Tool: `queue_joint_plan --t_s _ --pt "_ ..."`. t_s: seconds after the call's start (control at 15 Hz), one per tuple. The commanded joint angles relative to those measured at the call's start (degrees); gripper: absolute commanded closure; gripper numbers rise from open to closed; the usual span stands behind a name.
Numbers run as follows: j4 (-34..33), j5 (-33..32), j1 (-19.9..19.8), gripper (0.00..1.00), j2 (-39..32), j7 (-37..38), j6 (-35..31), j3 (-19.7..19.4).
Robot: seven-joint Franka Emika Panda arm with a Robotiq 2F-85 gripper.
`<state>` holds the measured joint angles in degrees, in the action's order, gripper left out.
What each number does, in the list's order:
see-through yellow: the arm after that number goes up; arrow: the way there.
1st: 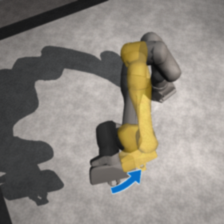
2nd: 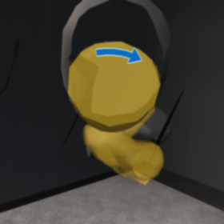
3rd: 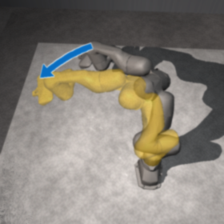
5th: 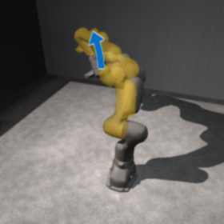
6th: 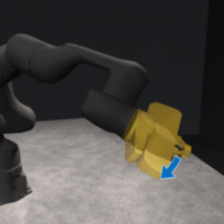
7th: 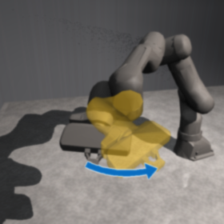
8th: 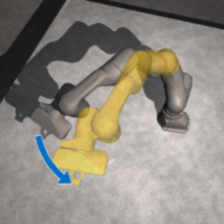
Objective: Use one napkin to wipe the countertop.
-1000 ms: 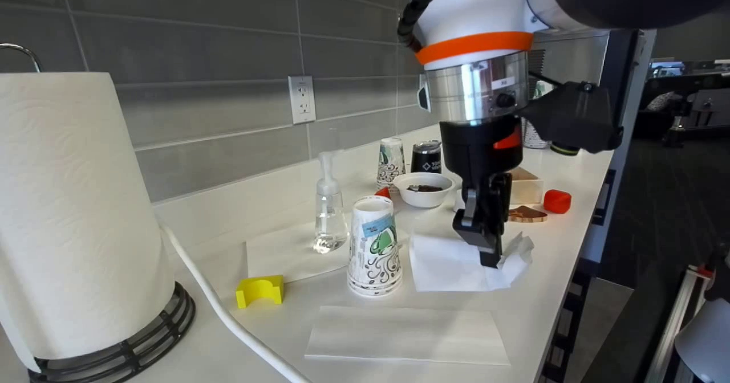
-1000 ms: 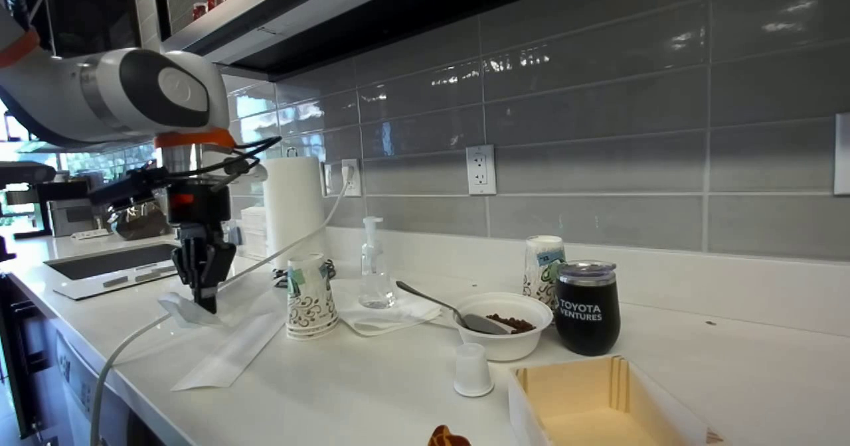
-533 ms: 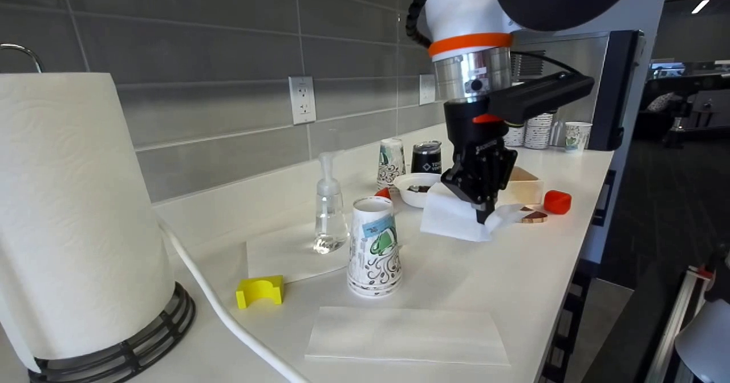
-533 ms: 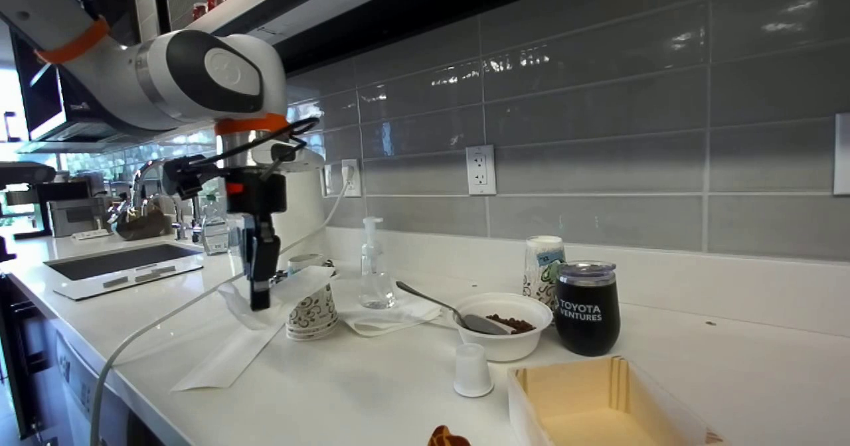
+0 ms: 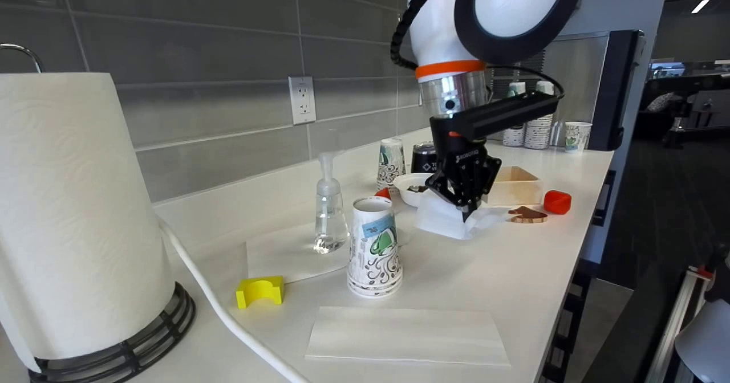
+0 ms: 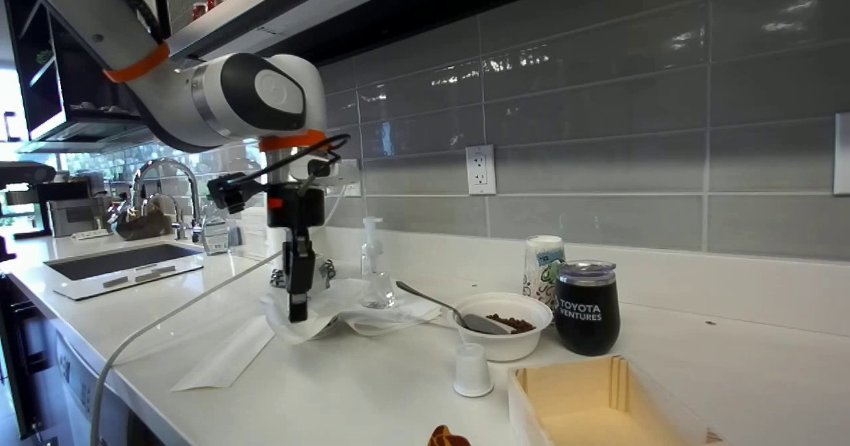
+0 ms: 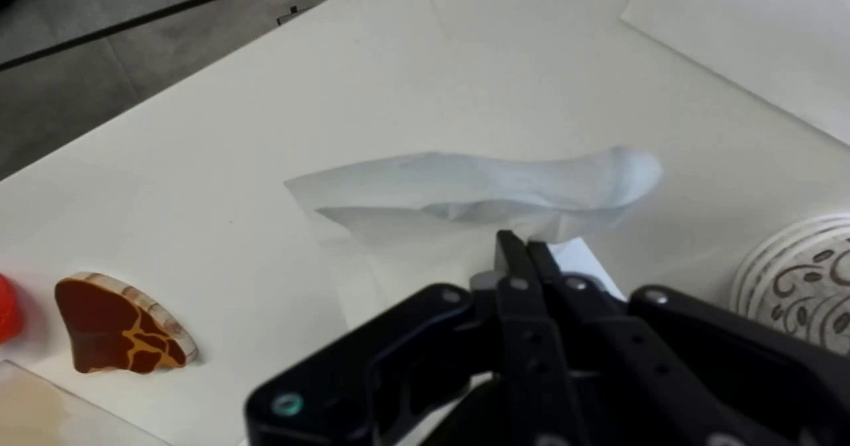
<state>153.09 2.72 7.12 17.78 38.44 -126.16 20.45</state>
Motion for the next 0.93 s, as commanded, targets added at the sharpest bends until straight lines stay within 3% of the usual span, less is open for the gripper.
queue_joint_plan --t_s 0.0,0.33,0.87 --pt "-3.13 -4.15 -0.62 1.00 -9.09 3.45 -6.97 -0.25" --pt "-5.83 -10.46 -0.81 1.00 -17.46 8.05 -13.00 -3.34" --pt "-11.70 -13.53 0.73 1.00 -25.65 11.78 -14.57 -11.19"
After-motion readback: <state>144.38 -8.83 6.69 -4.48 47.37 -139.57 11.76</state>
